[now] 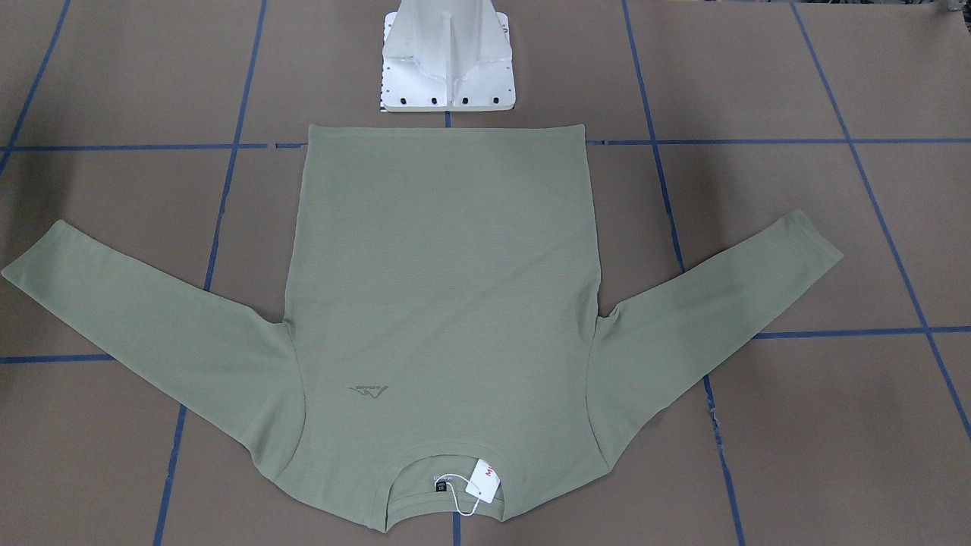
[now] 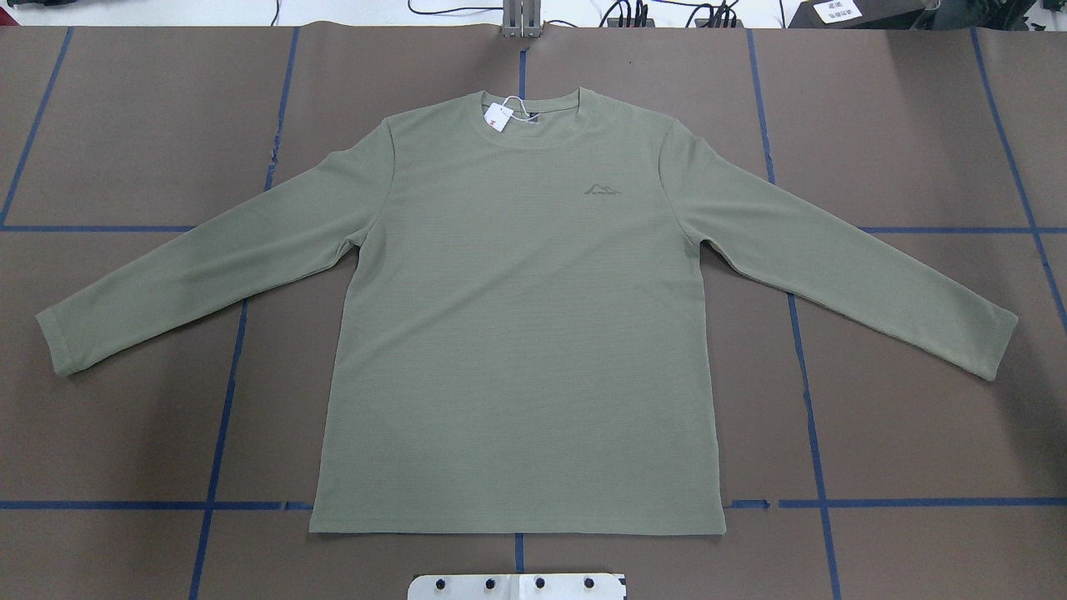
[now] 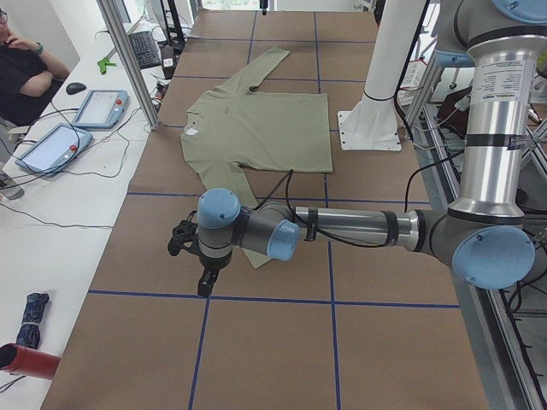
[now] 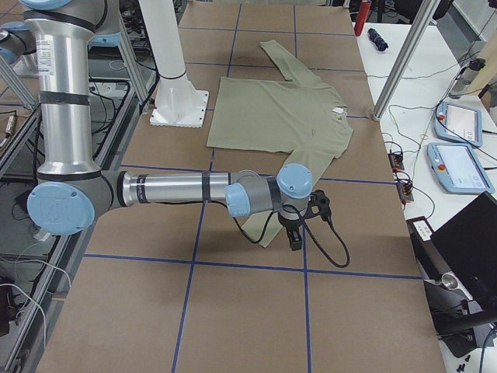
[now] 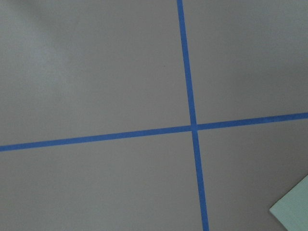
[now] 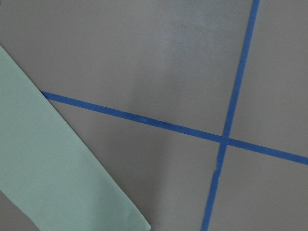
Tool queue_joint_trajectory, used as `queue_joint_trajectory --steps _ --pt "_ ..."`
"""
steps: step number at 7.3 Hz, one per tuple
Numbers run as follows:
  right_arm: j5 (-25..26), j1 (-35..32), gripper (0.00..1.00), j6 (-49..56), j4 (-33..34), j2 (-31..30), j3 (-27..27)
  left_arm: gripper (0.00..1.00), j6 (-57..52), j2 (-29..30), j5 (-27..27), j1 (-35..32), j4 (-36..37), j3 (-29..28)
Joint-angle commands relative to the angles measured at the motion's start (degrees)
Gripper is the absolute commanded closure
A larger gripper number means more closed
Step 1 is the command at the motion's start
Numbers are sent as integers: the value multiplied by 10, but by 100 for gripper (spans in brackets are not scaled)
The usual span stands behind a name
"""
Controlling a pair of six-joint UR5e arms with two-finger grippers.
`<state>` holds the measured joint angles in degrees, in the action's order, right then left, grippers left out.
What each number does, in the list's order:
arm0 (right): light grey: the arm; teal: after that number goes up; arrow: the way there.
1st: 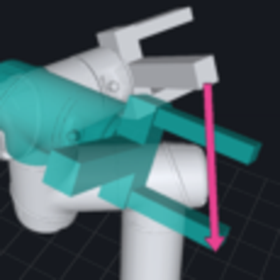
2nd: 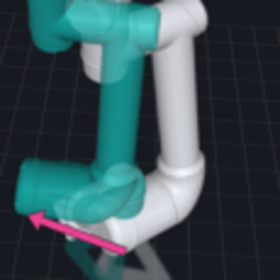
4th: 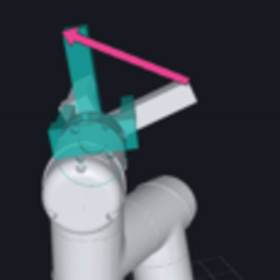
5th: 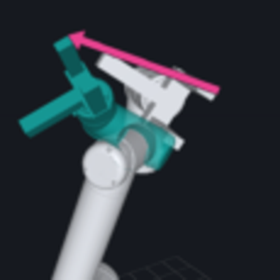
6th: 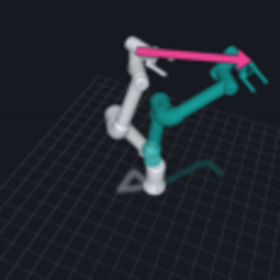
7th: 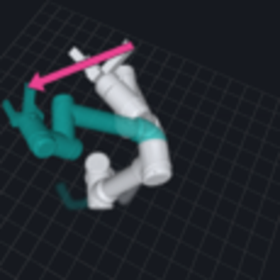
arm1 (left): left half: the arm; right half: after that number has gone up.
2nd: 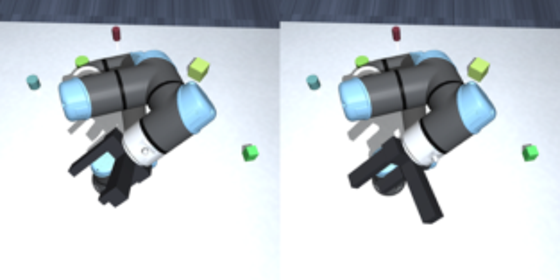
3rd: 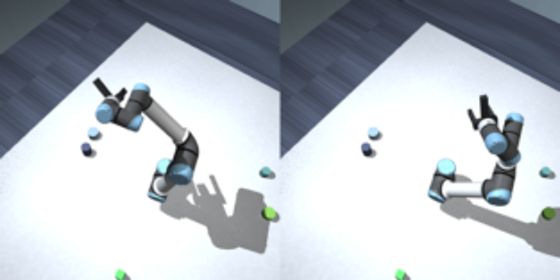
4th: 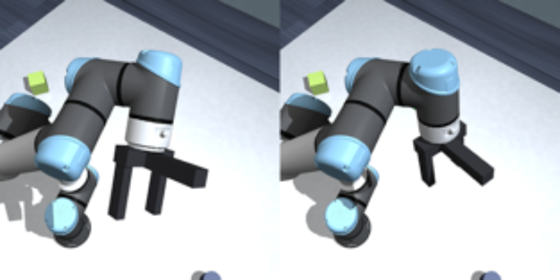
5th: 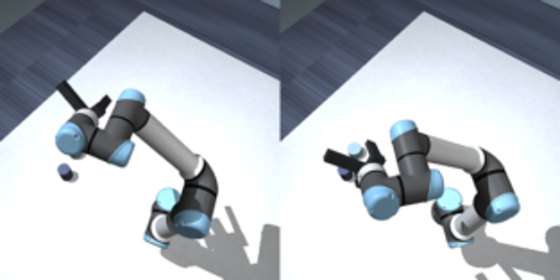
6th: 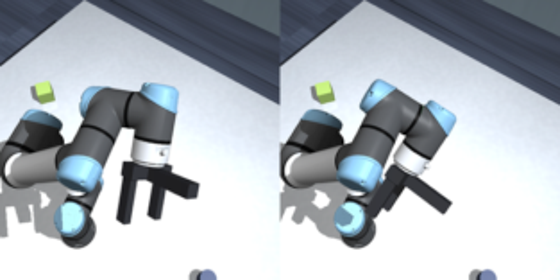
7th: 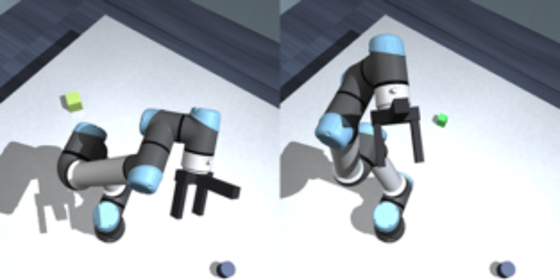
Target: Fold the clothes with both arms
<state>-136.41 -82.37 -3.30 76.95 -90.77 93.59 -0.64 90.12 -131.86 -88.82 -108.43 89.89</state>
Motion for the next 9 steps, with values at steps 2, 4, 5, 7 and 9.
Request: queue_joint_trajectory --steps 2,4,5,7,9 --pt "15 79 0 -72 -121 -35 -3 0 20 -3 -37 1 -44 -7" --pt "34 118 0 -126 -145 -46 -10 0 86 -2 -81 2 -52 -3" --pt "40 134 0 -128 -146 -51 -10 0 86 -1 -75 6 -52 -3" --pt "45 142 0 -162 -236 -103 -10 0 85 -2 -74 9 -52 0" --pt "80 201 0 -277 -311 -109 -12 0 83 -3 -74 9 -53 6"
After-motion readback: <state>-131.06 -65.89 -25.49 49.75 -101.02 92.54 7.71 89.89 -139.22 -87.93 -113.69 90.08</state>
